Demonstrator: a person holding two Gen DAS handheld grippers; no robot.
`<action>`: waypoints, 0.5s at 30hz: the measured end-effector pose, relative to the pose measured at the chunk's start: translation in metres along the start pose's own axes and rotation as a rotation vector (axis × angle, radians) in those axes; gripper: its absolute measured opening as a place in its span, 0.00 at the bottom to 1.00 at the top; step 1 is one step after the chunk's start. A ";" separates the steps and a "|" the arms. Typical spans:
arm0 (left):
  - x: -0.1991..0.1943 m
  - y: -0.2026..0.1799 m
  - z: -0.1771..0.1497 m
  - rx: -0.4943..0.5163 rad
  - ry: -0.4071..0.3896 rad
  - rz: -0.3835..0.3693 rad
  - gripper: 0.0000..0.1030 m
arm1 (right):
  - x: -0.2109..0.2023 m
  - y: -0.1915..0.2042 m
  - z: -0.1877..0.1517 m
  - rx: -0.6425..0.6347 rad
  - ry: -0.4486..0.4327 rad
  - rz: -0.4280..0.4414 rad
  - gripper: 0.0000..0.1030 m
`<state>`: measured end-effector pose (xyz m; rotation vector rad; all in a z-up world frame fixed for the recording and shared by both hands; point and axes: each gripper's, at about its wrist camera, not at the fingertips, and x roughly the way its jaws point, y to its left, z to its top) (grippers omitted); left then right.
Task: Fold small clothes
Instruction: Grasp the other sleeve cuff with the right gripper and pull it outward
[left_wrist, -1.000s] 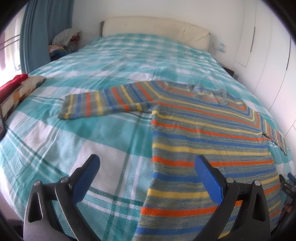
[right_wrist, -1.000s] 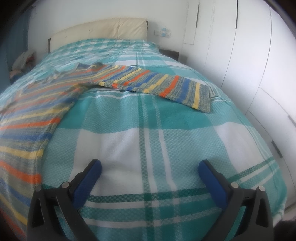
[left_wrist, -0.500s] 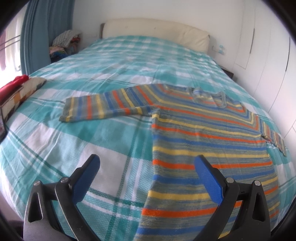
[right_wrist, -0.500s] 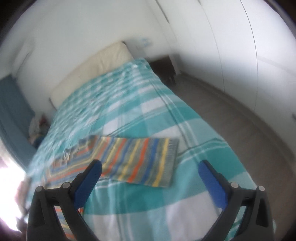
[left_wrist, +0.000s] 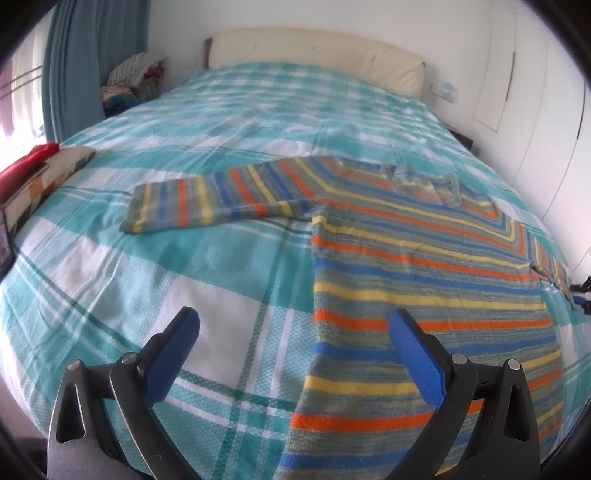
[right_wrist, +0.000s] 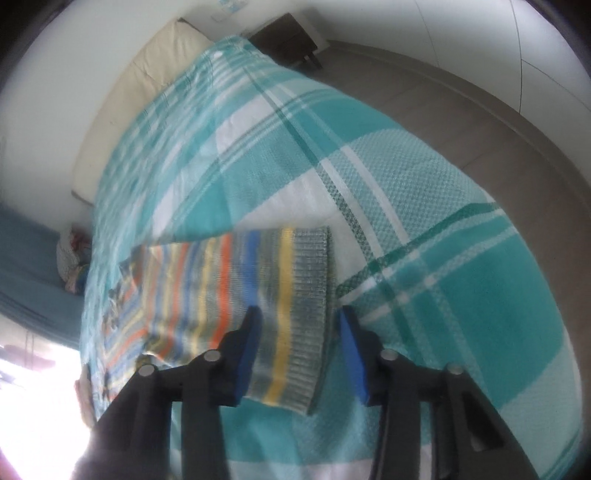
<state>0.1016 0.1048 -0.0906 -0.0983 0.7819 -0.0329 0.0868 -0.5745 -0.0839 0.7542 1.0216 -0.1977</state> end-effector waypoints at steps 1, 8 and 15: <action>0.000 0.000 0.000 -0.001 0.002 -0.001 0.99 | 0.002 -0.002 0.000 0.002 0.005 -0.010 0.11; 0.000 0.001 0.001 -0.008 0.004 -0.012 0.99 | -0.047 0.057 0.010 -0.109 -0.114 0.039 0.02; 0.001 -0.006 0.005 0.002 0.013 -0.024 0.99 | -0.066 0.233 0.013 -0.398 -0.126 0.175 0.02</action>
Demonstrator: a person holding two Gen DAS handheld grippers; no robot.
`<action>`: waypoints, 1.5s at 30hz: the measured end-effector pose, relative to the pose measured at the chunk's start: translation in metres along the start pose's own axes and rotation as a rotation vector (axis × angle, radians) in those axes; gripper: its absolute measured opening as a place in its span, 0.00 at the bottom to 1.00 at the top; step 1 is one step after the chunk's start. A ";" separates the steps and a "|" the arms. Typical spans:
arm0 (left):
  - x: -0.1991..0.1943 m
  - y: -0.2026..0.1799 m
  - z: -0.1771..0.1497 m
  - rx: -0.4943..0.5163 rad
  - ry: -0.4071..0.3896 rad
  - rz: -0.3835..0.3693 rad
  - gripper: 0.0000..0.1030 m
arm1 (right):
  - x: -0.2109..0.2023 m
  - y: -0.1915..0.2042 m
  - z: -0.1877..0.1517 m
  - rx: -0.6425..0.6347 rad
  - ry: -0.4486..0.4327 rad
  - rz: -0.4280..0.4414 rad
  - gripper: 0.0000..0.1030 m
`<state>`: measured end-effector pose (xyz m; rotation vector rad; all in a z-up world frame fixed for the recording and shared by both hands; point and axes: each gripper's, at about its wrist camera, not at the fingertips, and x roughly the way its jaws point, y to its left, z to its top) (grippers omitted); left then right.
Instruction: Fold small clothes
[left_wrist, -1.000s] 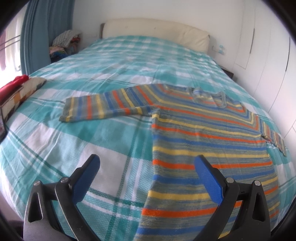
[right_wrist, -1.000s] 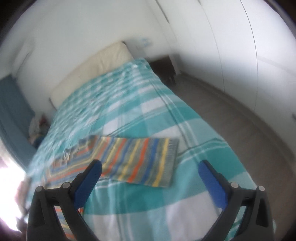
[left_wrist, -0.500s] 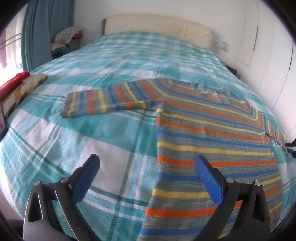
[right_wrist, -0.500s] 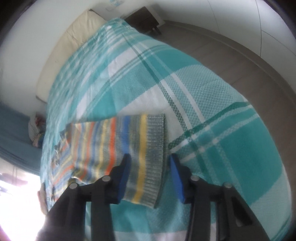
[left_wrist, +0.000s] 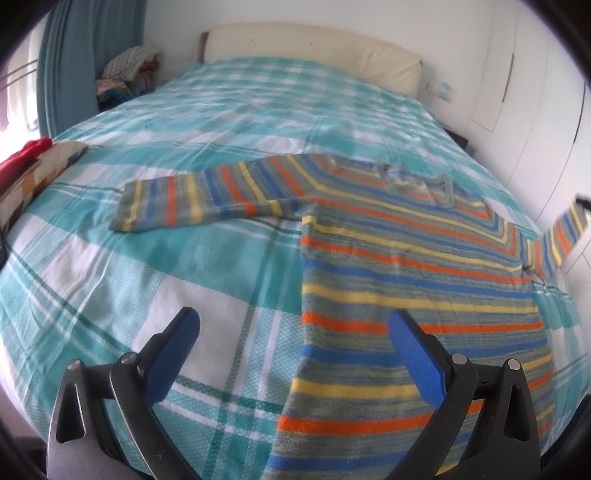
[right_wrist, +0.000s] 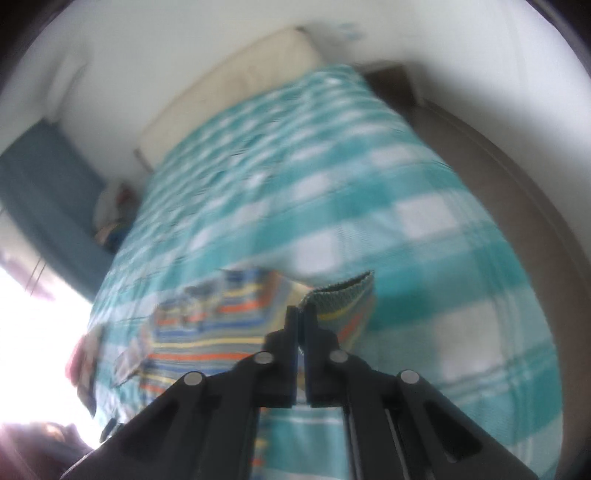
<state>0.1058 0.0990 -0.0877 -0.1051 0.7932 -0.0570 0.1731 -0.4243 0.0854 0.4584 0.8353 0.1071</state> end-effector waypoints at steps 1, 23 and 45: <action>-0.001 -0.001 0.000 0.012 -0.006 0.009 0.99 | 0.011 0.023 0.006 -0.031 0.011 0.021 0.02; 0.015 0.015 0.002 -0.013 0.047 0.081 0.99 | 0.177 0.149 -0.011 -0.055 0.160 0.200 0.60; 0.019 -0.003 -0.006 0.052 0.061 0.093 0.99 | 0.114 0.040 -0.151 -0.487 0.110 -0.230 0.63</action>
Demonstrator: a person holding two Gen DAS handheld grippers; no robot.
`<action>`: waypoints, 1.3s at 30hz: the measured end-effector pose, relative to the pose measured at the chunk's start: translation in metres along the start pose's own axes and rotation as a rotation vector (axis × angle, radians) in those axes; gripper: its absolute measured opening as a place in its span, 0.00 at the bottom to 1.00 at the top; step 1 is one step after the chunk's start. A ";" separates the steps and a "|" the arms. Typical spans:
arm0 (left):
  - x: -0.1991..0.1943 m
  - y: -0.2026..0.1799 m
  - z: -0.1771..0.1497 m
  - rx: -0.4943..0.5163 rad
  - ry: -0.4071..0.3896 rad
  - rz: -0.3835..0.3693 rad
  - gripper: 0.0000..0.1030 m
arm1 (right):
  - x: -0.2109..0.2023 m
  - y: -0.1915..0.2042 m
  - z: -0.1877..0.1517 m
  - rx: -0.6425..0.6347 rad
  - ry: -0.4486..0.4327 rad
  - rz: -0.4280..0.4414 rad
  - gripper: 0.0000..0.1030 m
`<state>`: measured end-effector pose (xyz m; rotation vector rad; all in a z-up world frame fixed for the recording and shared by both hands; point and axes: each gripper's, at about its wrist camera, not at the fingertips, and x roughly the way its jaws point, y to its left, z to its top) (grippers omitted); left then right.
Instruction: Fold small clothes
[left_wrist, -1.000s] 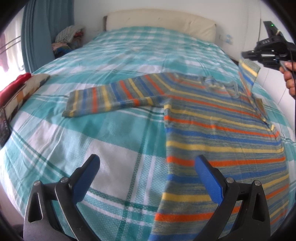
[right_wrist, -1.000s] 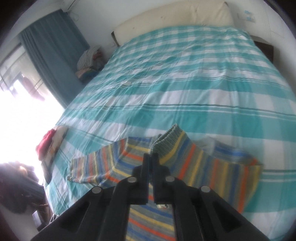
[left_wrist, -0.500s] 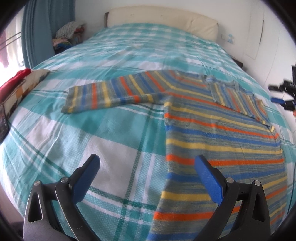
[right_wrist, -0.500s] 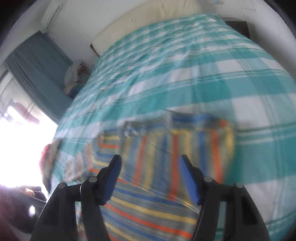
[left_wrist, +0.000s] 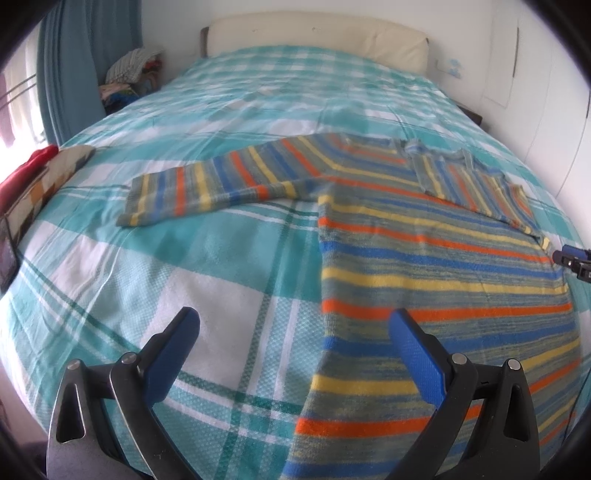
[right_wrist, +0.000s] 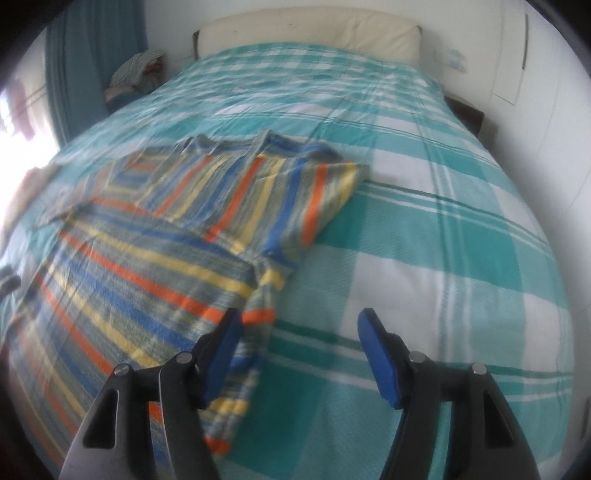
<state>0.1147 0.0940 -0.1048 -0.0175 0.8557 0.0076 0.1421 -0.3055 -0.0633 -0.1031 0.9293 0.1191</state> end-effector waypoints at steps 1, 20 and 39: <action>0.001 0.000 0.000 0.004 0.004 0.004 0.99 | 0.003 0.007 0.001 -0.004 -0.007 -0.002 0.63; -0.004 0.012 0.001 -0.039 0.006 -0.011 0.99 | -0.002 -0.021 -0.015 0.160 -0.039 -0.124 0.74; 0.003 0.004 -0.009 -0.007 0.039 0.013 0.99 | -0.075 -0.117 -0.132 0.479 -0.131 -0.227 0.82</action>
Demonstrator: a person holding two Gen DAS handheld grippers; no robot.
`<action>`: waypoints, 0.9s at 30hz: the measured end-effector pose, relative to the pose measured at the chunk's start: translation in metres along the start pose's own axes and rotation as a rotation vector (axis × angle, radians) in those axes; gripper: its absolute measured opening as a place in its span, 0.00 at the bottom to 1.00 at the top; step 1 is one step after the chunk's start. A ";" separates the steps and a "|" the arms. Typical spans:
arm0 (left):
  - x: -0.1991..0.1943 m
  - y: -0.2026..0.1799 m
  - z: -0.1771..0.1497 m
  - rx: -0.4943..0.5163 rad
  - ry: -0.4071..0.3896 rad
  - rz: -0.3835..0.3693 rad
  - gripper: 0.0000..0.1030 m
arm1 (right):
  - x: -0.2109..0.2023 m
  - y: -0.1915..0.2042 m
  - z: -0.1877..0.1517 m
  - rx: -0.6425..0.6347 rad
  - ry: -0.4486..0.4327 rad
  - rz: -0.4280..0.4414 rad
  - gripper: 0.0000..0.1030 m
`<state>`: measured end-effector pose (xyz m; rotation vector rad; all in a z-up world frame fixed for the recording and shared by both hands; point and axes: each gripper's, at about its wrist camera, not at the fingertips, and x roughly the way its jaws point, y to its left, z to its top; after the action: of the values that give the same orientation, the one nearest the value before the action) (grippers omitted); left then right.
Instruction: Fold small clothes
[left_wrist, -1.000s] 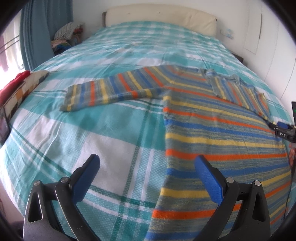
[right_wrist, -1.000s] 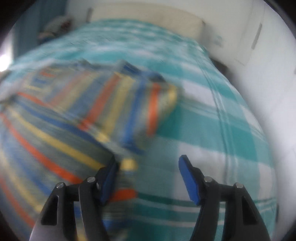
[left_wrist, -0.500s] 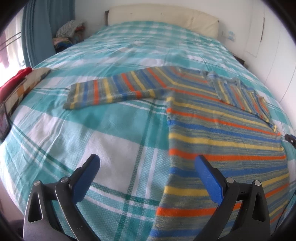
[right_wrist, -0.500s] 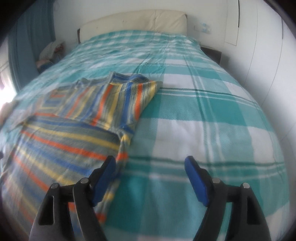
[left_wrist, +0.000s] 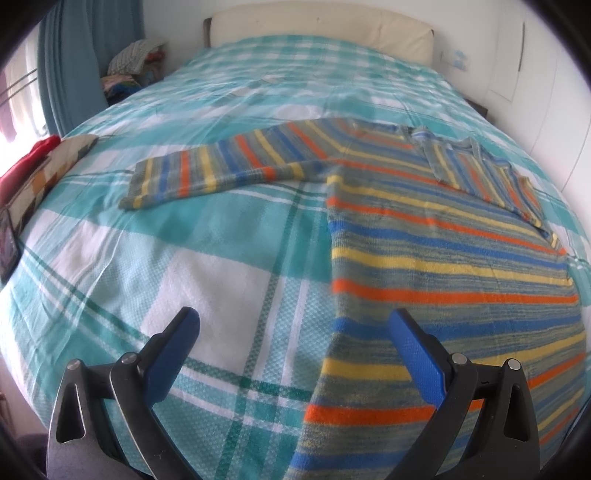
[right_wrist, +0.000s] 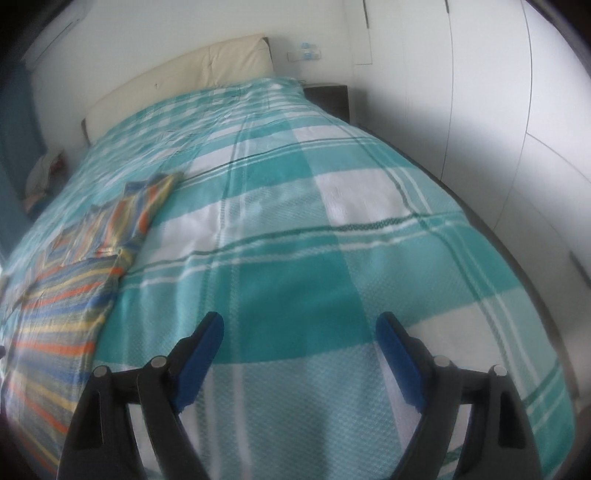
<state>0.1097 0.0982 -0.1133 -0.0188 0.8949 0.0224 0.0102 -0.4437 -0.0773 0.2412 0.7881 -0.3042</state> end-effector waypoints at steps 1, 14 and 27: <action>0.000 0.000 0.000 -0.001 0.000 0.001 0.99 | 0.002 0.000 -0.004 0.003 -0.006 -0.006 0.82; 0.001 -0.002 0.000 0.014 0.007 -0.015 0.99 | 0.015 0.008 -0.011 -0.047 -0.008 -0.027 0.97; -0.006 0.078 0.043 -0.261 0.080 -0.278 0.99 | 0.015 0.008 -0.012 -0.049 -0.008 -0.022 0.99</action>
<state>0.1373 0.1770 -0.0826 -0.3895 0.9575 -0.1220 0.0151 -0.4349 -0.0953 0.1854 0.7899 -0.3064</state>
